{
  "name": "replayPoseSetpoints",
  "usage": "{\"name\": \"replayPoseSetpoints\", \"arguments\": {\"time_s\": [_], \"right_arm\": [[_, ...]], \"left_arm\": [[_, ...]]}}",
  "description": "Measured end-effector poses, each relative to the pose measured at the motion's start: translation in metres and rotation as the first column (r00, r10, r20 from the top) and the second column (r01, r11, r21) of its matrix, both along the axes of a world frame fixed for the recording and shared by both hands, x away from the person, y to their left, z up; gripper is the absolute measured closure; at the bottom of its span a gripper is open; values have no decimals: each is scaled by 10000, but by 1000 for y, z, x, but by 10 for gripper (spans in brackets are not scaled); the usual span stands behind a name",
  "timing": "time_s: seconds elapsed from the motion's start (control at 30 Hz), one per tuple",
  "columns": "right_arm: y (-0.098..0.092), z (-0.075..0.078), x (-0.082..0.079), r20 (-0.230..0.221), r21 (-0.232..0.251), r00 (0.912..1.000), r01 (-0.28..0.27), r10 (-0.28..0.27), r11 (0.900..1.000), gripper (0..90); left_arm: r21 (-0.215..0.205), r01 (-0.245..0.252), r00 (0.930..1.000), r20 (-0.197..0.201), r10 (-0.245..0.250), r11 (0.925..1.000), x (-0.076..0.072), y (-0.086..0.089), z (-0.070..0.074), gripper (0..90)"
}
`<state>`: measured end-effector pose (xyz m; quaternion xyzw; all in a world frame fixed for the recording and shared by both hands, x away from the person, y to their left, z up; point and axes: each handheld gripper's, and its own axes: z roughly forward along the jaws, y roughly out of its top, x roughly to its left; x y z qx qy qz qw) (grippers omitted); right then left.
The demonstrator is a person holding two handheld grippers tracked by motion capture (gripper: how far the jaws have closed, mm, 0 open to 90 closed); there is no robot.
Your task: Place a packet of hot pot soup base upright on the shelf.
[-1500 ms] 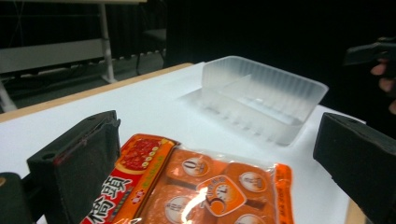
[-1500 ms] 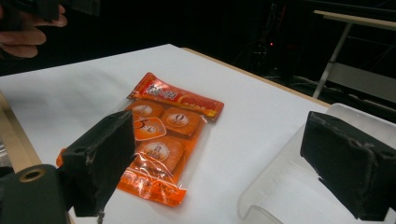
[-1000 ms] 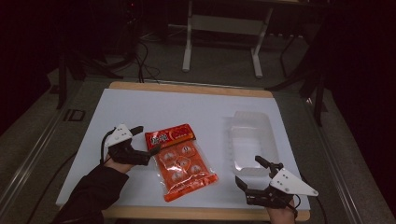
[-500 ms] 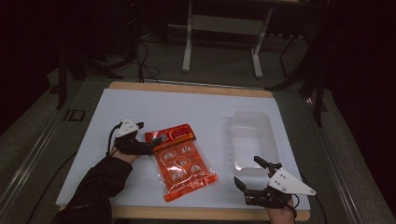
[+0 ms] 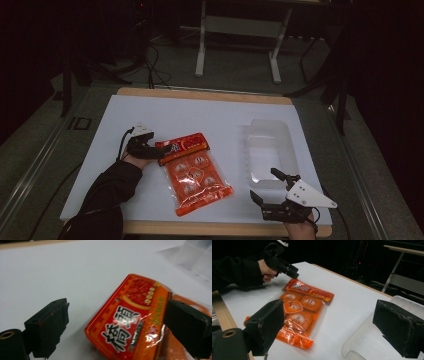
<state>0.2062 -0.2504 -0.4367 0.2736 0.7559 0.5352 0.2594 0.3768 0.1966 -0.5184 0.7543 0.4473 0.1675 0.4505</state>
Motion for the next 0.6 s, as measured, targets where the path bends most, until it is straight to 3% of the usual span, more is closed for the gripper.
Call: {"name": "replayPoseSetpoints", "arguments": {"time_s": [0.37,0.6], "right_arm": [[1,-1,0,-56,-44,10000,-71,71,10000,101],[2,-1,0,-125,-77,9999,-106,105,9999,101]], "left_arm": [[-44,-204,9975,-674,200,9998,4,4,-12,136],[56,96,9923,-1237,-88,9999,5,1,-20,214]]}}
